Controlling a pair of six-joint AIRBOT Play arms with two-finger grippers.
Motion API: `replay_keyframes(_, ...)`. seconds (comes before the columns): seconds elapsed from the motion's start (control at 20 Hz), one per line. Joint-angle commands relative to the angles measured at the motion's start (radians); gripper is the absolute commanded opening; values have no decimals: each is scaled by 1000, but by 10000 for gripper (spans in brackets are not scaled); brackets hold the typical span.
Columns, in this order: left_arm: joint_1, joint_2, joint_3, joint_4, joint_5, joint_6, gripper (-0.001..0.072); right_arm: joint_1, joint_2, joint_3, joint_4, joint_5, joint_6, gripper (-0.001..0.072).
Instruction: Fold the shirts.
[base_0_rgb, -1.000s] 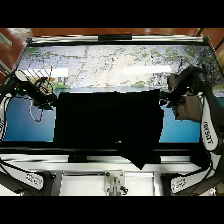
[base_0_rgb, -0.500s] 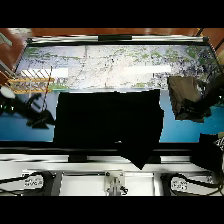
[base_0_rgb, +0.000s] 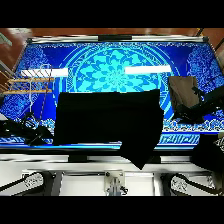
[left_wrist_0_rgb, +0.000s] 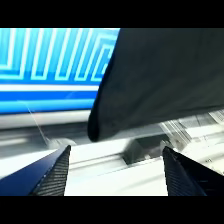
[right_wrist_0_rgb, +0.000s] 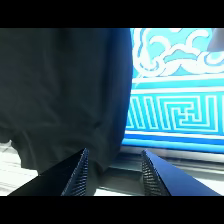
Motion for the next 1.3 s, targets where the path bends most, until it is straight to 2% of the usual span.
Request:
replay_keyframes(0.0, -38, 5, -17, -7, 77, 10, 666, -2, 3, -8, 15, 22, -5, 456)
replay_keyframes(0.35, -133, -83, -17, -14, 132, -25, 665, -2, 3, -8, 11, 21, -5, 456)
replay_keyframes(0.45, -150, -108, -17, -55, 134, -31, 656, -2, 3, -8, 1, 19, -3, 456)
replay_keyframes(0.5, -159, -118, -17, -68, 137, -43, 568, -2, 3, -8, -3, 15, -1, 456)
replay_keyframes(0.55, -167, -122, -17, -71, 137, -43, 368, -2, 3, -13, -3, 7, -2, 456)
replay_keyframes(0.6, -173, -123, -17, -71, 136, -43, 216, -2, 3, -29, -4, -2, -2, 456)
replay_keyframes(0.65, -175, -123, -17, -71, 135, -43, 189, -2, 3, -57, -3, -8, -2, 456)
replay_keyframes(0.75, -175, -123, -16, -71, 123, -33, 39, -2, 5, -144, 4, -20, -27, 456)
replay_keyframes(0.85, -175, -123, -14, -70, 116, -31, 38, -2, 35, -248, 23, -1, -69, 456)
replay_keyframes(1.05, -175, -123, -14, -71, 114, -24, 39, -2, 121, -442, 67, 132, -77, 456)
replay_keyframes(1.25, -175, -123, -14, -71, 113, -24, 38, 6, 134, -541, 105, 190, -77, 455)
